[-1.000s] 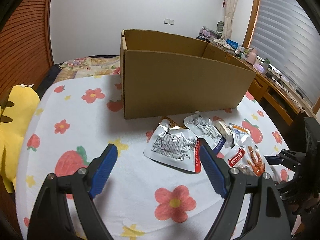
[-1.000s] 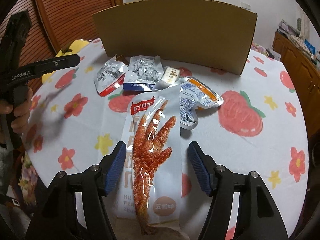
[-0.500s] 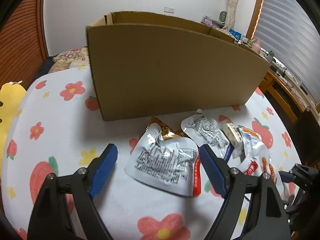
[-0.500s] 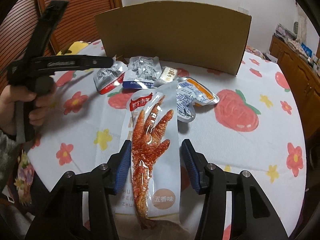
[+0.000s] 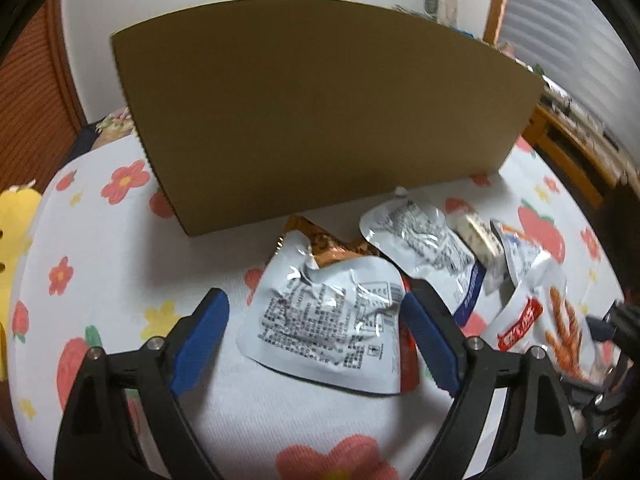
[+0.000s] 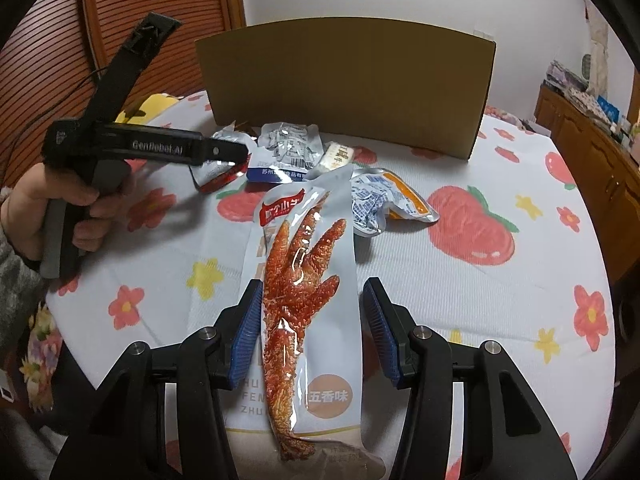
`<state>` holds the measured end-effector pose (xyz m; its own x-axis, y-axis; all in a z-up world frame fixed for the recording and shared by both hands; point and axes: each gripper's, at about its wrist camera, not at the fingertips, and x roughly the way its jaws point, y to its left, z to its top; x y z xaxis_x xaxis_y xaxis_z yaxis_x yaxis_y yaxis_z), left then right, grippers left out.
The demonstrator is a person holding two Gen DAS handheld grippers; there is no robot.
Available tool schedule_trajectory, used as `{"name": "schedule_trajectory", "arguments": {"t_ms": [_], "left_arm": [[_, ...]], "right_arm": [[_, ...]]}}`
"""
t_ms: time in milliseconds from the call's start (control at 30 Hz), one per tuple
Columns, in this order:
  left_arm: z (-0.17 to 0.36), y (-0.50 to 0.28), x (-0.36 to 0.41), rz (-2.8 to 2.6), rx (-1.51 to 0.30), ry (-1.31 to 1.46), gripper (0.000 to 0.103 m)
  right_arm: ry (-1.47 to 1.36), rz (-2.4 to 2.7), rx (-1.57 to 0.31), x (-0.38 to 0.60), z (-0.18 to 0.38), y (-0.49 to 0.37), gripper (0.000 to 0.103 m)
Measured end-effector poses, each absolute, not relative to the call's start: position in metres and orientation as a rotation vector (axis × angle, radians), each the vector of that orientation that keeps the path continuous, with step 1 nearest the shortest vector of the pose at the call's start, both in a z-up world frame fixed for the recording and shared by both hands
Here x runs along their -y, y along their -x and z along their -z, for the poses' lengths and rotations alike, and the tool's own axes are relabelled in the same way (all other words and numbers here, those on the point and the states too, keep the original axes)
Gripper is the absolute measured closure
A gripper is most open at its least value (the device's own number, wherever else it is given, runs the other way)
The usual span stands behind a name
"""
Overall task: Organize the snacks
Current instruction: 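Grasp the silver foil packet with the left tool while the right tool grasps the chicken-feet packet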
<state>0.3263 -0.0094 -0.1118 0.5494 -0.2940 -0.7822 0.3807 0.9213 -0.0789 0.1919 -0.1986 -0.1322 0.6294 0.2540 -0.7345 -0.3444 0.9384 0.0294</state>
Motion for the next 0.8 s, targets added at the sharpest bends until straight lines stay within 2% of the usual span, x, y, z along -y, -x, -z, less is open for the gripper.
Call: {"name": "schedule_trajectory", "arguments": {"t_ms": [67,233,300,400,533,600,800], "left_arm": [[0.11,-0.323,0.009,0.412,-0.898,-0.104,0.027],[0.109,-0.318,0.003,0.422,-0.892,-0.098,0.033],[0.107,-0.313,0.003,0.44,-0.892,-0.089,0.044],[0.104,-0.305,0.006,0.44,-0.892,-0.108,0.054],[0.101,-0.294,0.007,0.434,-0.893,-0.105,0.057],[0.1,-0.288,0.005,0.424,-0.887,-0.108,0.057],[0.096,-0.27,-0.008,0.394,-0.859,-0.079,0.057]], "right_arm": [[0.118,-0.344,-0.819,0.199,0.132,-0.192,0.052],[0.118,-0.346,-0.813,0.199,0.133,-0.192,0.052],[0.116,-0.346,-0.806,0.199,0.133,-0.191,0.051],[0.116,-0.347,-0.801,0.199,0.133,-0.19,0.052],[0.115,-0.348,-0.801,0.2,0.133,-0.19,0.052],[0.102,-0.362,-0.809,0.201,0.131,-0.192,0.061],[0.114,-0.377,-0.814,0.201,0.129,-0.189,0.062]]}}
